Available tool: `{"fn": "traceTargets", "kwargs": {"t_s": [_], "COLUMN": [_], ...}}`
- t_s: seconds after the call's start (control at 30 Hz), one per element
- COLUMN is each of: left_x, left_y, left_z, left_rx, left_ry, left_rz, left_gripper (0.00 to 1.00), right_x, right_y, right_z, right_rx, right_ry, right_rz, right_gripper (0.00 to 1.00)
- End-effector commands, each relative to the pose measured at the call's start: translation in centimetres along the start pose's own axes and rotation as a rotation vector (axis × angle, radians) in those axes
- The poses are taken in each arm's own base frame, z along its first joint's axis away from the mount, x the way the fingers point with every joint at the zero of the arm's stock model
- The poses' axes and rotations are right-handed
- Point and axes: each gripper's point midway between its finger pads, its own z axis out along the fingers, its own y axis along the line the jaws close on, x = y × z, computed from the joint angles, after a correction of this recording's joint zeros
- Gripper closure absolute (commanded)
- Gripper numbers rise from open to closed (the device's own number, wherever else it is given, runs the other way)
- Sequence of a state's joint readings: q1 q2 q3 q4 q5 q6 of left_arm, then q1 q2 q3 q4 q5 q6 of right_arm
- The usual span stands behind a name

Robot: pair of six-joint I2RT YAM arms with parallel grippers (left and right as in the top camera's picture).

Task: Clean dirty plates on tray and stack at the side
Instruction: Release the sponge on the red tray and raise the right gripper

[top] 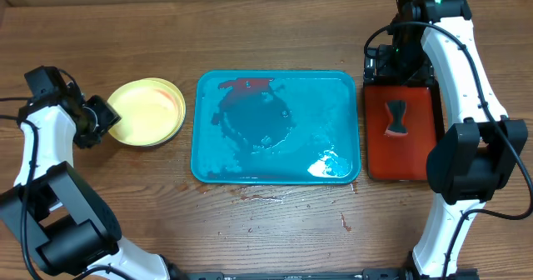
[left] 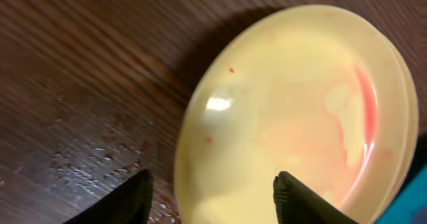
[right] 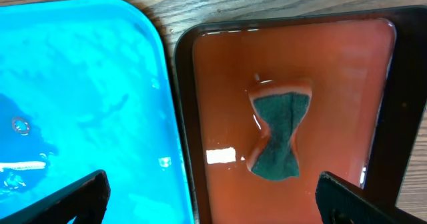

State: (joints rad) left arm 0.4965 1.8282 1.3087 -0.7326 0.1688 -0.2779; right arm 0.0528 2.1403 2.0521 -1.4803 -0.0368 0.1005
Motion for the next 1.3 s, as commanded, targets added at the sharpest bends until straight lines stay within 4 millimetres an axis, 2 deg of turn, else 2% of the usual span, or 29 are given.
{"fn": "traceTargets", "kwargs": {"t_s": [0.0,0.2,0.33,0.4,0.43,0.47,0.6,0.8,1.0,1.1,1.27], "left_x": [-1.5,-3.4,-3.7,-3.5,-3.3,-2.9,-1.4,-0.1,-0.1,0.0,0.0], "left_y": [-3.5,-8.9,-13.0,-14.6,-15.1,-15.9,-17.5,-19.4,-19.5,-19.5,-19.5], "left_z": [-2.5,-8.4,-12.5,-14.0,-14.3,-14.4,-14.0,-13.8,-13.8,-13.8,-13.8], "left_rx": [0.109,0.148,0.189,0.207,0.214,0.222,0.239,0.256,0.257,0.257,0.257], "left_ry": [-0.040,-0.088,-0.133,-0.148,-0.149,-0.144,-0.110,-0.097,-0.096,-0.096,-0.096], "left_rz": [0.075,0.268,0.364,0.395,0.406,0.416,0.406,0.433,0.436,0.436,0.436], "left_gripper": [0.37,0.30,0.27,0.15,0.00,0.00,0.00,0.00,0.00,0.00,0.00], "right_x": [-0.4,0.3,0.8,1.1,1.3,1.7,3.5,8.7,14.4,16.2,18.1], "right_y": [0.3,0.3,0.7,0.8,0.8,0.8,0.8,0.4,-0.3,-0.5,-0.7], "right_z": [-1.5,-2.4,-5.1,-7.3,-8.4,-10.3,-15.9,-24.4,-29.1,-30.7,-32.1], "right_rx": [-0.018,-0.021,-0.048,-0.058,-0.063,-0.071,-0.095,-0.132,-0.156,-0.166,-0.176], "right_ry": [-0.043,-0.032,-0.086,-0.142,-0.169,-0.218,-0.363,-0.592,-0.728,-0.790,-0.850], "right_rz": [-0.002,-0.002,-0.007,-0.011,-0.013,-0.016,-0.026,-0.042,-0.052,-0.057,-0.062], "right_gripper": [0.00,0.00,0.00,0.00,0.00,0.00,0.00,0.00,0.00,0.00,0.00]}}
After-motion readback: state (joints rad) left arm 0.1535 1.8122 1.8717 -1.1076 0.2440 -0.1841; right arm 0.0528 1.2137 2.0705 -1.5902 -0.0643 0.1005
